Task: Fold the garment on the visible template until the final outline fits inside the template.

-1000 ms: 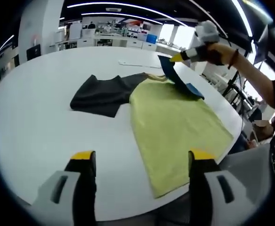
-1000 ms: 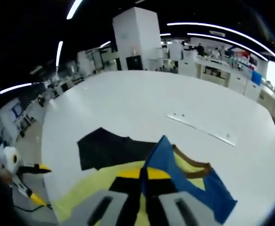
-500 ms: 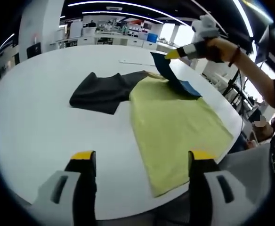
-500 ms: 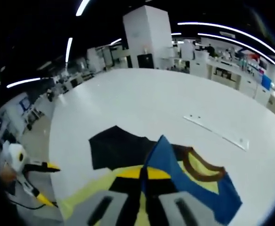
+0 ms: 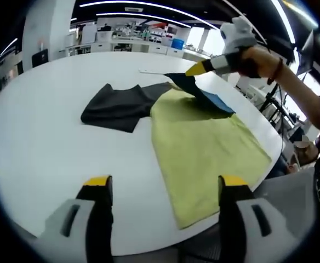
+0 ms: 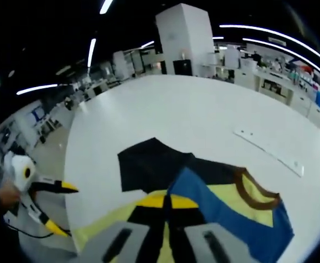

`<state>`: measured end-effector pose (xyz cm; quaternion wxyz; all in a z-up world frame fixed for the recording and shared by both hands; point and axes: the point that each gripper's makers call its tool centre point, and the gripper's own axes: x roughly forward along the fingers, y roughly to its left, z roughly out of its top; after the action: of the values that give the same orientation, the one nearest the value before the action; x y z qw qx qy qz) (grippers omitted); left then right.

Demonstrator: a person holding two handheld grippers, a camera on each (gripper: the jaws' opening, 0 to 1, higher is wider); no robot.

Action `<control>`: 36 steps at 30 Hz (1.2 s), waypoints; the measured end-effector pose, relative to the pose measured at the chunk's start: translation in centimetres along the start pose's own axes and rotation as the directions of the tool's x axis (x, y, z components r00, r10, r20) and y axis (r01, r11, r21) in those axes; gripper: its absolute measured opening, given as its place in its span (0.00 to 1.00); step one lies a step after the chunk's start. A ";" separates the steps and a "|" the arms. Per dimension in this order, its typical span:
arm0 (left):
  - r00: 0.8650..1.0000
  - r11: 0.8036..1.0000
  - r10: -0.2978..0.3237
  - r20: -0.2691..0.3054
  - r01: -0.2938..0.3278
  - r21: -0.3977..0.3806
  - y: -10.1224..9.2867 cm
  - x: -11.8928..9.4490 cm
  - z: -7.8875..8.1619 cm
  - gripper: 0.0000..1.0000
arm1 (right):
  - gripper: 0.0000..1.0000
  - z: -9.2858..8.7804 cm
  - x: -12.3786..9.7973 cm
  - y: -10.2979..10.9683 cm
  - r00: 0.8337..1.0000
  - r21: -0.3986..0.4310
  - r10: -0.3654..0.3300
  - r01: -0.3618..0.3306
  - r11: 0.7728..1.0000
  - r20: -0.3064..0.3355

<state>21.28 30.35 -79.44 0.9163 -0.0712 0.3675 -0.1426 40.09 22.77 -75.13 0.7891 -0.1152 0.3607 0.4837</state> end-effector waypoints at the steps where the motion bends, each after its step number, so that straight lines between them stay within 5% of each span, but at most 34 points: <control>1: 1.000 1.000 0.000 0.001 0.000 -0.001 0.0 0.0 0.0 0.75 | 0.00 -0.3 0.1 0.1 1.000 -0.004 -0.001 0.001 1.000 -0.005; 16: 1.000 1.000 0.009 -0.001 -0.009 -0.007 0.3 -0.3 -0.3 0.75 | 0.00 -3.4 3.1 1.3 0.999 0.036 -0.003 0.004 0.999 -0.037; 20: 1.000 1.000 0.008 0.006 -0.008 -0.009 0.2 -0.3 -0.3 0.75 | 0.00 -4.0 4.1 3.0 0.995 0.110 0.091 -0.086 0.990 -0.037; 23: 1.000 1.000 0.008 0.009 -0.008 -0.007 0.3 -0.4 -0.2 0.76 | 0.01 -4.4 4.3 2.7 0.997 0.071 0.058 -0.054 0.996 -0.051; 36: 1.000 1.000 0.013 0.017 -0.013 0.010 0.1 -0.5 0.1 0.83 | 0.62 -4.2 3.1 -0.7 0.998 0.036 -0.043 0.045 0.998 -0.040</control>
<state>21.07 30.64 -79.07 0.9205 -0.0654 0.3596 -0.1380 39.58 22.31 -80.40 0.7944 -0.1180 0.3822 0.4571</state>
